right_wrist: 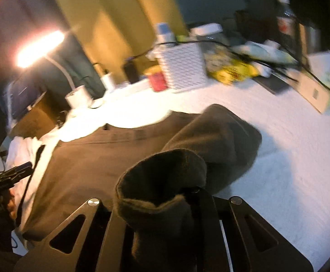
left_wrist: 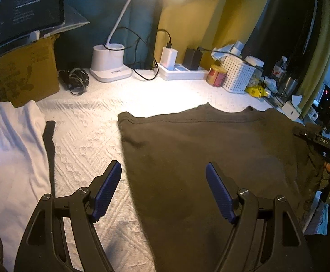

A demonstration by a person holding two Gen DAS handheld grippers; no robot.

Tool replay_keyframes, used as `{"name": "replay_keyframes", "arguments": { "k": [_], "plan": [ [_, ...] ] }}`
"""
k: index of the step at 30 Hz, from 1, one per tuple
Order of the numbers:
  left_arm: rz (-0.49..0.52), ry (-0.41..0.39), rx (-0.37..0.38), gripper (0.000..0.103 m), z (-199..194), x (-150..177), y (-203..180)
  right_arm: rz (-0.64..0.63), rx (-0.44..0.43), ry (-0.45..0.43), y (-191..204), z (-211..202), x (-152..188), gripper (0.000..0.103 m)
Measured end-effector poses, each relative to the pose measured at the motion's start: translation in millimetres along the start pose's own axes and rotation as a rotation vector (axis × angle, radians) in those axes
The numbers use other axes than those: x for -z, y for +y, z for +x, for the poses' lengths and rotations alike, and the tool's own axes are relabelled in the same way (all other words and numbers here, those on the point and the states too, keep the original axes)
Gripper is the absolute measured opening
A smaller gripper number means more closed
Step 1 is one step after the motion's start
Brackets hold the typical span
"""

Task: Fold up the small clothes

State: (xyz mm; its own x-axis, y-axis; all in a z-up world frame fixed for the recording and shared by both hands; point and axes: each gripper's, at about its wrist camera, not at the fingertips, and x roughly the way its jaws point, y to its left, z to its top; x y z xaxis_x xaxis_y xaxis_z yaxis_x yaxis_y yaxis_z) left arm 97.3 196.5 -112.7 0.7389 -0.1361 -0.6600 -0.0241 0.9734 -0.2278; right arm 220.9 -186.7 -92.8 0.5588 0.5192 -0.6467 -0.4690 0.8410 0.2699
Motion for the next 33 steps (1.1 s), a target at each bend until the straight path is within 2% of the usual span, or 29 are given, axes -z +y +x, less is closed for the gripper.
{"name": "replay_keyframes", "arguments": {
  "k": [7, 12, 20, 25, 28, 29, 33],
  "plan": [
    [-0.002, -0.031, 0.017, 0.077, -18.0, 2.8, 12.3, -0.084, -0.069, 0.007, 61.5, 14.9, -4.2, 0.011],
    [-0.017, -0.039, 0.028, 0.077, -25.3, 9.9, 24.1, -0.133, -0.122, 0.043, 100.4, 32.5, -6.2, 0.011],
    [-0.029, -0.051, 0.048, 0.077, -37.8, 23.0, 37.1, -0.202, -0.165, 0.094, 146.3, 54.5, -7.8, 0.011],
    [-0.051, -0.061, 0.049, 0.077, -44.0, 29.4, 47.8, -0.245, -0.17, 0.185, 175.2, 81.5, 7.2, 0.011],
    [-0.056, -0.067, 0.047, 0.077, -48.6, 33.8, 53.4, -0.257, -0.193, 0.286, 193.4, 98.6, 17.8, 0.012],
    [-0.058, -0.067, 0.047, 0.077, -49.1, 34.6, 54.6, -0.252, -0.196, 0.298, 197.6, 100.9, 20.0, 0.015],
    [-0.076, -0.082, 0.044, 0.077, -55.3, 39.7, 61.5, -0.24, -0.216, 0.306, 214.2, 98.8, 25.0, 0.041]
  ]
}}
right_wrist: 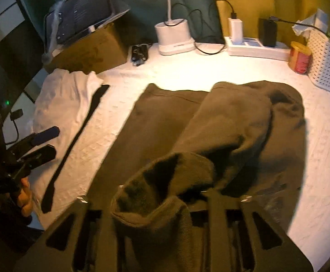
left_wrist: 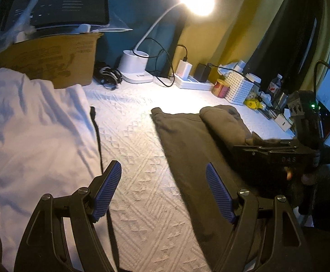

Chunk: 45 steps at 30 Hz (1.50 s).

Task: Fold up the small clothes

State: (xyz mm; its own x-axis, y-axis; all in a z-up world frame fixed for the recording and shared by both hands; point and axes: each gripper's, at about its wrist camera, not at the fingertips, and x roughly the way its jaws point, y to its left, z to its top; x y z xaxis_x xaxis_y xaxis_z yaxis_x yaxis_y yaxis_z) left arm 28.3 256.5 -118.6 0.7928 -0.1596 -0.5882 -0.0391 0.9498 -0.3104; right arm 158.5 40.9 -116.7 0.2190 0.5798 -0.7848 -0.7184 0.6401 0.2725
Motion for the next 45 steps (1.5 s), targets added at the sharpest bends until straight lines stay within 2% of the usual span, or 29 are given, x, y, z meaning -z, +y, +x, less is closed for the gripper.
{"name": "replay_keyframes", "arguments": {
  "k": [1, 3, 6, 11, 15, 17, 22, 27, 31, 35, 36, 37, 38, 39, 40, 45],
  "plan": [
    [-0.012, -0.004, 0.001, 0.077, -1.5, 0.7, 2.3, 0.008, -0.007, 0.006, 4.2, 0.5, 0.6, 0.044],
    [-0.045, -0.012, 0.01, 0.077, -4.8, 2.6, 8.1, 0.042, -0.025, 0.025, 9.7, 1.9, 2.7, 0.065],
    [-0.066, -0.021, 0.013, 0.077, -7.8, 3.7, 12.1, 0.041, -0.06, 0.045, 24.8, 1.5, 7.1, 0.082],
    [-0.068, -0.023, 0.021, 0.077, -10.2, 3.5, 7.7, -0.046, -0.035, 0.054, 50.4, -14.3, 19.4, 0.083],
    [-0.045, -0.01, 0.04, 0.077, -9.4, 4.4, -4.1, -0.115, 0.04, 0.01, 51.3, -37.9, 29.9, 0.083],
    [-0.027, -0.001, 0.052, 0.077, -9.0, 5.2, -13.2, -0.079, 0.068, -0.01, 36.4, -47.4, 33.4, 0.083],
    [-0.002, 0.028, 0.073, 0.077, -5.1, 8.9, -36.1, -0.017, 0.063, -0.088, 4.5, -84.0, 47.0, 0.083],
    [0.018, 0.063, 0.119, 0.077, -4.1, 17.0, -63.5, 0.032, 0.115, -0.14, -36.4, -114.9, 62.1, 0.083],
    [0.065, 0.072, 0.219, 0.077, -0.1, 20.7, -95.2, 0.096, 0.159, -0.143, -70.8, -124.3, 74.2, 0.083],
    [0.161, 0.164, 0.237, 0.076, 30.5, 35.0, -129.1, 0.14, 0.153, -0.125, -90.6, -123.2, 91.3, 0.083],
    [0.182, 0.192, 0.231, 0.067, 39.0, 40.1, -135.4, 0.146, 0.149, -0.119, -93.4, -121.5, 95.3, 0.083],
    [0.2, 0.217, 0.222, 0.043, 45.6, 44.4, -139.9, 0.152, 0.146, -0.114, -96.3, -120.0, 99.7, 0.083],
    [0.226, 0.251, 0.215, 0.032, 52.9, 50.0, -145.2, 0.155, 0.144, -0.108, -99.0, -118.4, 103.9, 0.083],
    [0.247, 0.262, 0.207, 0.013, 55.5, 53.7, -148.2, 0.157, 0.144, -0.105, -100.5, -117.3, 106.2, 0.083],
    [0.271, 0.261, 0.195, 0.003, 55.6, 55.8, -151.0, 0.161, 0.142, -0.1, -103.7, -116.1, 110.1, 0.083],
    [0.295, 0.179, 0.138, 0.002, 15.8, 46.8, -146.6, 0.17, 0.134, -0.09, -111.5, -115.1, 120.0, 0.083]
  ]
}}
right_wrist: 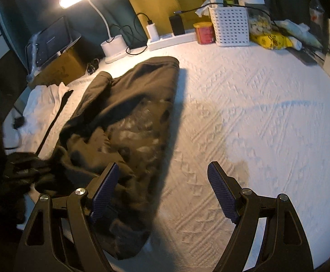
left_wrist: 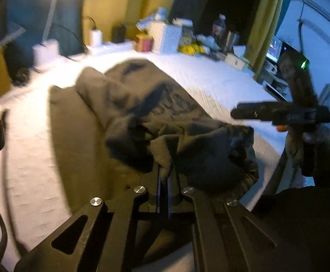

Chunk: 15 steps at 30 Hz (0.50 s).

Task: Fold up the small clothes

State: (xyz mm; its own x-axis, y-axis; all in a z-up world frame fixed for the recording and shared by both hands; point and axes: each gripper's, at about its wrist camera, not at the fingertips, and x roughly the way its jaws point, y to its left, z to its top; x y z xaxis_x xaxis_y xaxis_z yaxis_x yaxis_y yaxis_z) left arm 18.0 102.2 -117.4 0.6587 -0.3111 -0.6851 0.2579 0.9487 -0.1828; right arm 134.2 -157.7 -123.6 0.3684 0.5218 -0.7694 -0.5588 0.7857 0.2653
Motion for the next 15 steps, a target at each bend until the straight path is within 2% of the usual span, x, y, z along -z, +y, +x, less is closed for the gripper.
{"name": "replay_keyframes", "arguments": {
  "k": [4, 7, 15],
  "plan": [
    [-0.009, -0.047, -0.069, 0.002, -36.6, 2.8, 6.8, -0.022, -0.015, 0.011, 5.0, 1.9, 5.5, 0.083],
    [-0.02, -0.048, -0.12, 0.002, -54.6, 12.1, 15.9, -0.05, -0.028, 0.03, 14.8, 6.0, 11.5, 0.083],
    [-0.063, -0.001, -0.131, 0.002, -56.1, 46.5, 18.8, -0.18, 0.01, 0.097, 50.1, 21.5, 44.4, 0.083]
  ]
}}
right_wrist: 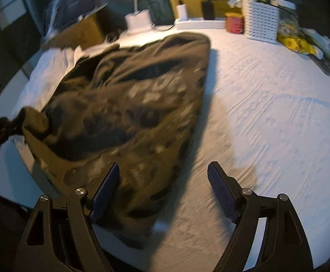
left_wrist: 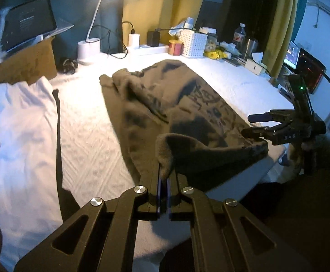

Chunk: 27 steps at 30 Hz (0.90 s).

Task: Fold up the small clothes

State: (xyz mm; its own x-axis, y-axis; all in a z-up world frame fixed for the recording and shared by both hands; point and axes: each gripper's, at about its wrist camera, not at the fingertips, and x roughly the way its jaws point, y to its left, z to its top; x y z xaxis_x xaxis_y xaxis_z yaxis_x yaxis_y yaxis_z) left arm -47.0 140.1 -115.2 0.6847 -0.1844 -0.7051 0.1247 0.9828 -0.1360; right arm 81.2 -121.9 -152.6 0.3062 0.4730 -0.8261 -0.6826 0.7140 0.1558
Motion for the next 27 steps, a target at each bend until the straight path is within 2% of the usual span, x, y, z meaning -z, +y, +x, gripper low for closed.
{"name": "replay_keyframes", "arguments": {
  "k": [4, 6, 12, 14, 16, 17, 18, 21, 27],
  "plan": [
    [-0.023, 0.039, 0.003, 0.002, 4.9, 21.5, 3.2, -0.094, 0.071, -0.008, 16.4, 1.4, 12.5, 0.083],
    [-0.054, 0.062, 0.012, 0.002, 9.4, 29.8, 6.7, -0.085, 0.066, -0.004, 15.8, 0.5, 12.8, 0.083],
    [-0.066, 0.067, 0.03, 0.007, 0.8, 24.4, 9.1, -0.087, 0.076, -0.015, 12.3, -6.9, 5.8, 0.083],
    [-0.049, 0.059, -0.005, 0.021, -4.1, 22.9, 10.6, -0.078, 0.077, -0.031, 9.4, -9.9, -0.7, 0.083],
    [-0.058, 0.032, -0.008, 0.059, -10.2, 19.9, 15.1, -0.074, 0.079, -0.049, 5.7, -12.9, -8.8, 0.083],
    [-0.075, 0.006, 0.003, 0.064, -14.2, 17.2, 18.7, -0.073, 0.08, -0.054, 5.0, -14.3, -10.9, 0.083],
    [-0.09, -0.013, 0.01, 0.067, -16.6, 14.5, 21.6, -0.071, 0.082, -0.061, 2.8, -15.0, -14.9, 0.083],
    [-0.129, -0.045, 0.005, 0.067, -15.9, 0.8, 30.9, -0.055, 0.086, -0.077, -5.4, -14.8, -26.5, 0.083],
    [-0.161, -0.054, 0.001, 0.067, 8.9, -31.8, 46.2, -0.02, 0.084, -0.115, -21.9, -12.1, -51.1, 0.083]
  ]
}}
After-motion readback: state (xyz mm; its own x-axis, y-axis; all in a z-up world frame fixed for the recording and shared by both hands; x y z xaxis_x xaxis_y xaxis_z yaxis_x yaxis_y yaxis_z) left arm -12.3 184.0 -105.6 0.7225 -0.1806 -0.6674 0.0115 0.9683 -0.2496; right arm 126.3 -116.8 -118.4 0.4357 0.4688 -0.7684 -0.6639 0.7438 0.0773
